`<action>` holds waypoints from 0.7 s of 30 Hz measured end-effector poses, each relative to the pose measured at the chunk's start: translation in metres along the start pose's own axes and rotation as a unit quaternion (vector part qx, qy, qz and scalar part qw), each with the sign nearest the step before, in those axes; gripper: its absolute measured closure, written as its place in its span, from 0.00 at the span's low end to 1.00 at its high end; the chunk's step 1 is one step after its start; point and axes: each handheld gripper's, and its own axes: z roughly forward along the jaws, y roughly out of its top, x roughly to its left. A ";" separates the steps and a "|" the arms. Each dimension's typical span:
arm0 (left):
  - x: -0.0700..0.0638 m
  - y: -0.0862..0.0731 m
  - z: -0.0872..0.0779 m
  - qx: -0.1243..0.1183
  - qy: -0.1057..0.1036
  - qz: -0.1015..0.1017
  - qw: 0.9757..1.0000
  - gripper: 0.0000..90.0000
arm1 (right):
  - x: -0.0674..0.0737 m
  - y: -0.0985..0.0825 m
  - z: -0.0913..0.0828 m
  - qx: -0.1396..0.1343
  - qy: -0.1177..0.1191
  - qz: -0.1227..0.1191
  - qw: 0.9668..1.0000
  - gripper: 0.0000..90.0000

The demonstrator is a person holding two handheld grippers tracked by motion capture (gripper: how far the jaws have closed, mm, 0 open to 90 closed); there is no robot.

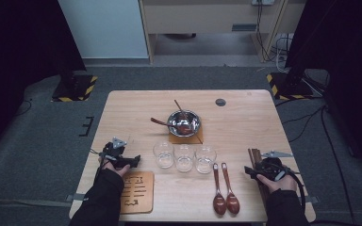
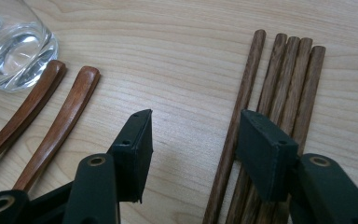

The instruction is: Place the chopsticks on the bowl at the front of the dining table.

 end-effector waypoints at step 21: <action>0.000 0.000 0.000 0.000 0.000 0.000 1.000 0.00 | 0.004 0.002 0.001 0.020 0.004 -0.021 1.000 0.76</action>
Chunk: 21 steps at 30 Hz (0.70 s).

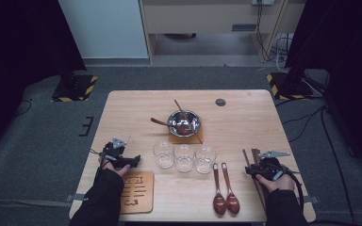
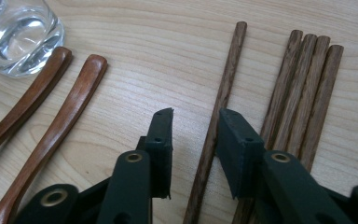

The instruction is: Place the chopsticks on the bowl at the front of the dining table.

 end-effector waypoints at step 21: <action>-0.001 0.000 0.000 0.000 0.000 0.000 1.000 0.00 | 0.007 0.001 0.001 0.011 0.000 -0.022 1.000 0.93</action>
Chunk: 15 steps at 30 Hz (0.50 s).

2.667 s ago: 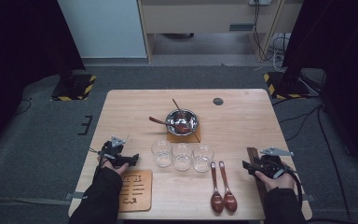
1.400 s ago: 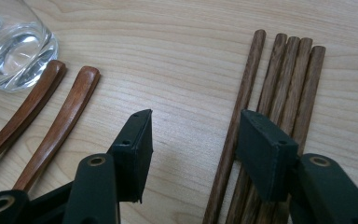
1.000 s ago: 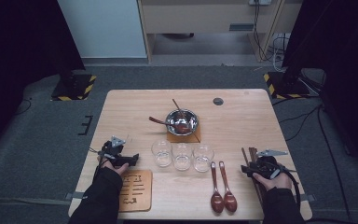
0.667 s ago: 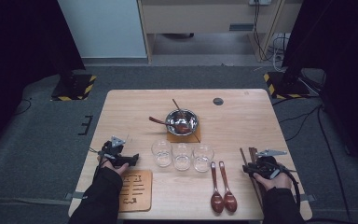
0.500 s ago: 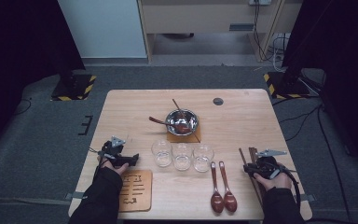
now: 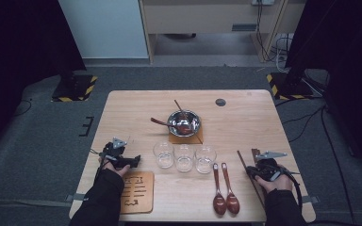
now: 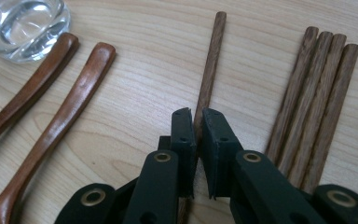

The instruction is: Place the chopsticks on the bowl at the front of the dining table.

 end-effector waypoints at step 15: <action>0.000 0.000 0.000 0.000 0.000 0.000 1.000 0.00 | 0.005 0.002 0.000 -0.007 -0.002 -0.009 1.000 0.97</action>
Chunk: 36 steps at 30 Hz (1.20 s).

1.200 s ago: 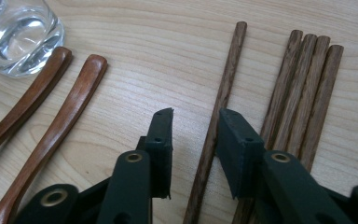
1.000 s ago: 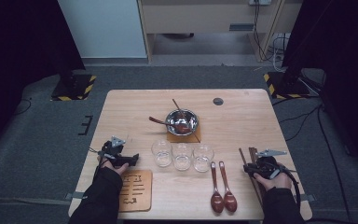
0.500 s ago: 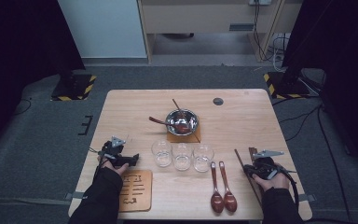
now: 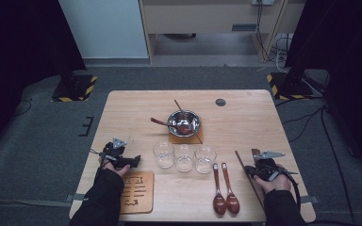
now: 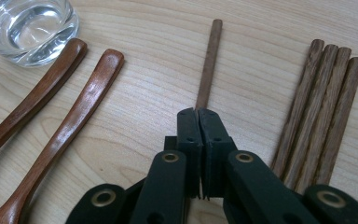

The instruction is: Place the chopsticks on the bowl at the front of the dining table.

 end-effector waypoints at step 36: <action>0.000 0.000 0.000 0.000 0.000 0.000 1.000 0.00 | 0.008 0.005 0.010 -0.005 -0.009 -0.007 1.000 0.94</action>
